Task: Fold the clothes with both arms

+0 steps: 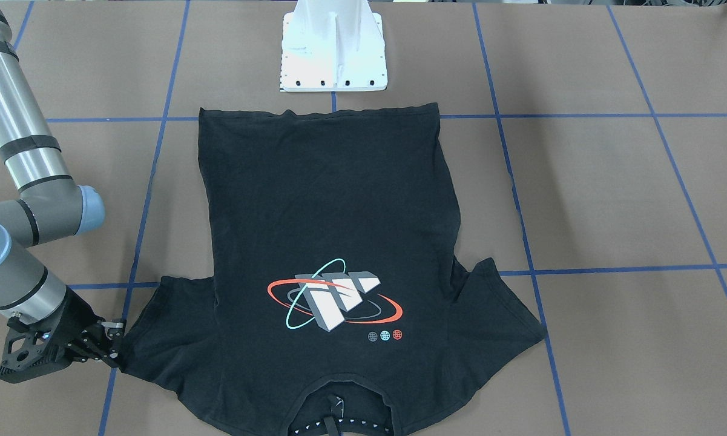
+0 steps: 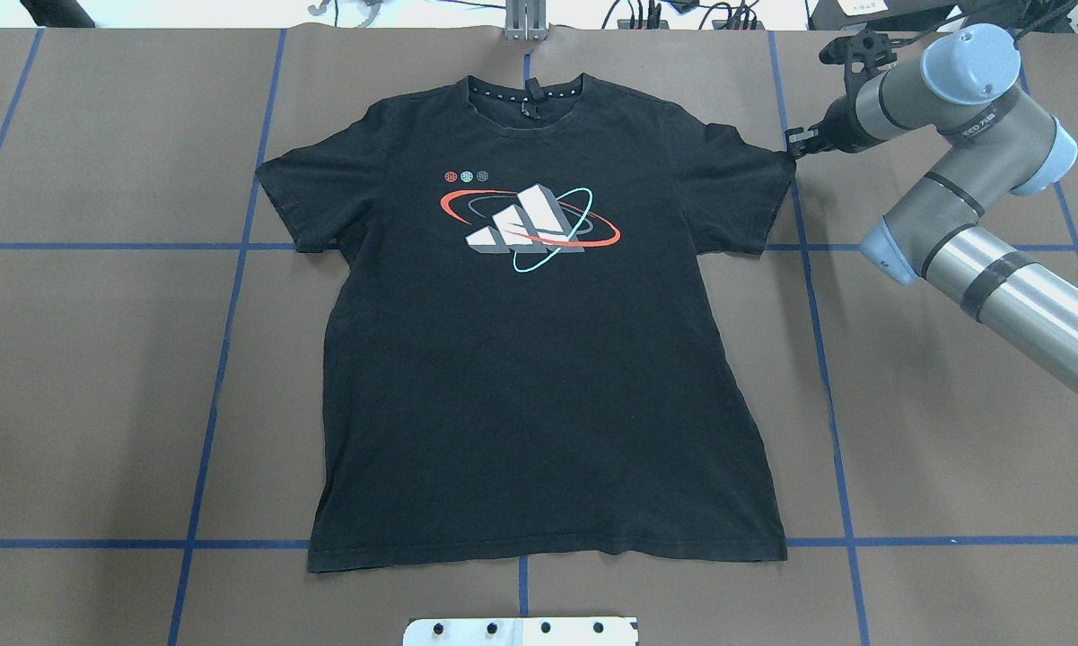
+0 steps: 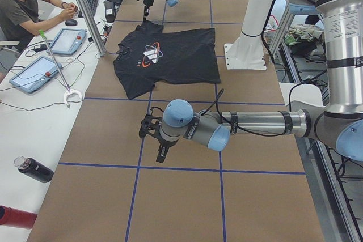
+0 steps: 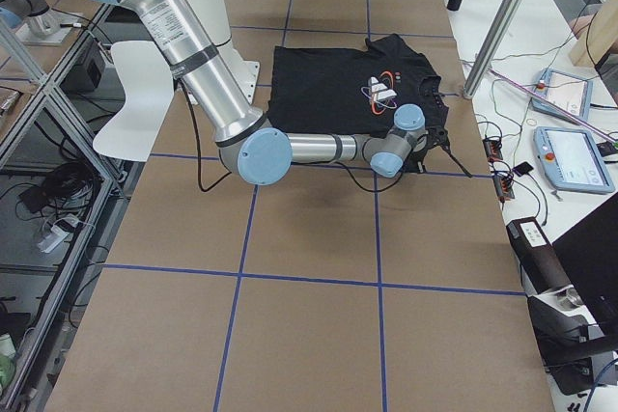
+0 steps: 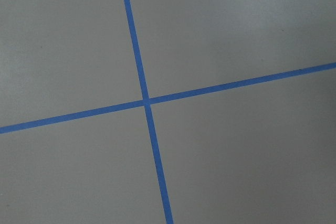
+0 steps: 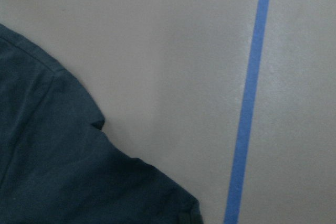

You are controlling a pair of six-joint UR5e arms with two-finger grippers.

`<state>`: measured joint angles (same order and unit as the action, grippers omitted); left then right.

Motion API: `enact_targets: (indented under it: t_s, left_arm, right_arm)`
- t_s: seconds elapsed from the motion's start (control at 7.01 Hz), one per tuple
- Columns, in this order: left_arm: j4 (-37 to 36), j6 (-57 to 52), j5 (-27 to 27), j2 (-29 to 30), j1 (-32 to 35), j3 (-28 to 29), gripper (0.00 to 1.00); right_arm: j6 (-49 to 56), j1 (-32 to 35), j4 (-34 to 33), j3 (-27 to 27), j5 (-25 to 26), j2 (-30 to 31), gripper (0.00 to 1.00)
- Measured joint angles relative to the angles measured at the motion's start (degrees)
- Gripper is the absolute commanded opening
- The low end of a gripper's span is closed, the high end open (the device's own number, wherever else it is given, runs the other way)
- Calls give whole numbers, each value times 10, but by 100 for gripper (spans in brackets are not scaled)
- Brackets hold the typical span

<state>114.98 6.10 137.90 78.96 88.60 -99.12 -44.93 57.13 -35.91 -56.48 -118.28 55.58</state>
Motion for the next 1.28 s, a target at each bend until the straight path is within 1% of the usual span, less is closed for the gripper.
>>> enact_targets:
  t_s: [0.14, 0.43, 0.57, 0.71, 0.86, 1.28]
  left_arm:
    - [0, 0, 0, 0, 0, 0, 100]
    - [0, 0, 3, -1, 0, 0, 100]
    - [1, 0, 4, -1, 0, 0, 100]
    - [1, 0, 5, -1, 0, -1, 100]
    - [1, 0, 5, -1, 0, -1, 100]
    - [1, 0, 8, -1, 0, -2, 100]
  right_arm:
    - [-14, -5, -16, -33, -7, 1, 0]
    - [-81, -40, -64, -113, -12, 0, 0]
    - [-114, -60, -78, -136, -8, -7, 0]
    - [-150, -79, -95, -146, 6, -24, 0]
    - [-173, -96, -109, -148, 31, -41, 0]
    - [-204, -128, -131, -123, 93, -80, 0]
